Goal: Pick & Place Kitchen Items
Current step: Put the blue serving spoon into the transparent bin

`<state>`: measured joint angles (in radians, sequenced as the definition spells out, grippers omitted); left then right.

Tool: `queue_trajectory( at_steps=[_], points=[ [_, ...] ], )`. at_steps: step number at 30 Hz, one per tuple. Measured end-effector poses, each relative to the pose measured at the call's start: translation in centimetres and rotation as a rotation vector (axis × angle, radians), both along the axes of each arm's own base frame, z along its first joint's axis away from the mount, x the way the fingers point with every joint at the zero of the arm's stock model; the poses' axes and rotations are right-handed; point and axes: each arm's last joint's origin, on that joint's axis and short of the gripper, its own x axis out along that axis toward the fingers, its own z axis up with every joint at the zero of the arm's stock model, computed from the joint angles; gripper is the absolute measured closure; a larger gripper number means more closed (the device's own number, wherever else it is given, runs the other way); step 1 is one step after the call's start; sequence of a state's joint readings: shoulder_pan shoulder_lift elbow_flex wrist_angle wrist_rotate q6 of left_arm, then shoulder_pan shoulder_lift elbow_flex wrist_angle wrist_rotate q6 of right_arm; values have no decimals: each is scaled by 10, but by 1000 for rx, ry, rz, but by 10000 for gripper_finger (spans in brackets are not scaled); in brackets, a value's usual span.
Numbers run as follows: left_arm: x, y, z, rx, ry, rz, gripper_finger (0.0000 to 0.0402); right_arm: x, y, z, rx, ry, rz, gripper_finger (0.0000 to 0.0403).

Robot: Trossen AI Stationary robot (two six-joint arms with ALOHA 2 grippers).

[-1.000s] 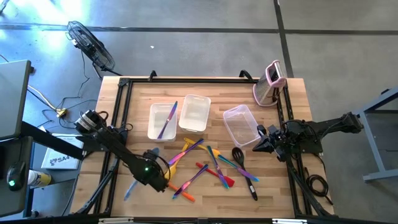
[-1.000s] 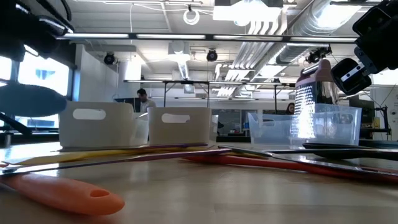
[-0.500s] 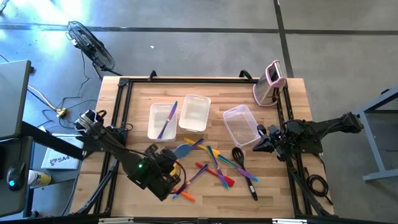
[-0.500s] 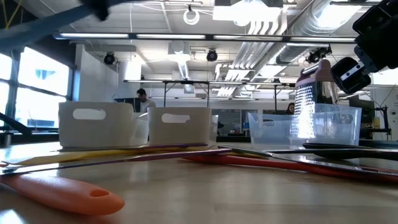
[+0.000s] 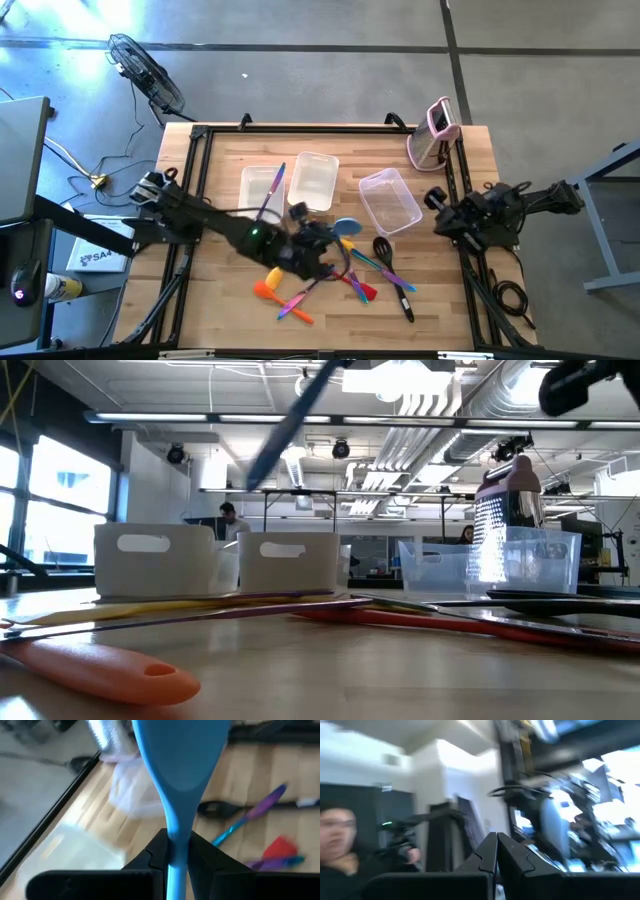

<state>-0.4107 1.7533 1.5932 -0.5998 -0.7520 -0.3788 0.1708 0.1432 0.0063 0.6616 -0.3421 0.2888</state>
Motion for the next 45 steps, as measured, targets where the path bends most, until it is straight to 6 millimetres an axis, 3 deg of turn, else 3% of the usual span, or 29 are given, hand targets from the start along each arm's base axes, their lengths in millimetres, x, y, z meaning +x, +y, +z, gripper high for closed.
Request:
queue_trajectory(
  at_steps=[4,7,15,21,26,34,45],
  points=[
    [8,12,1,-8,5,-37,366,0,0,1,40,13,22,392],
    [11,17,1,-25,4,-43,366,4,-1,-1,80,59,-2,363],
    [14,16,5,-40,-52,-45,366,19,-4,5,174,162,-166,208],
    [31,15,1,-6,-134,-52,366,38,-2,21,1,141,-335,134],
    [44,22,-8,26,-148,-34,366,58,8,32,-157,99,-388,128],
    [54,28,-13,17,-164,-42,366,95,27,28,-328,213,-519,139],
    [60,26,-24,13,-146,-66,366,134,37,36,-345,283,-645,142]
  ],
)
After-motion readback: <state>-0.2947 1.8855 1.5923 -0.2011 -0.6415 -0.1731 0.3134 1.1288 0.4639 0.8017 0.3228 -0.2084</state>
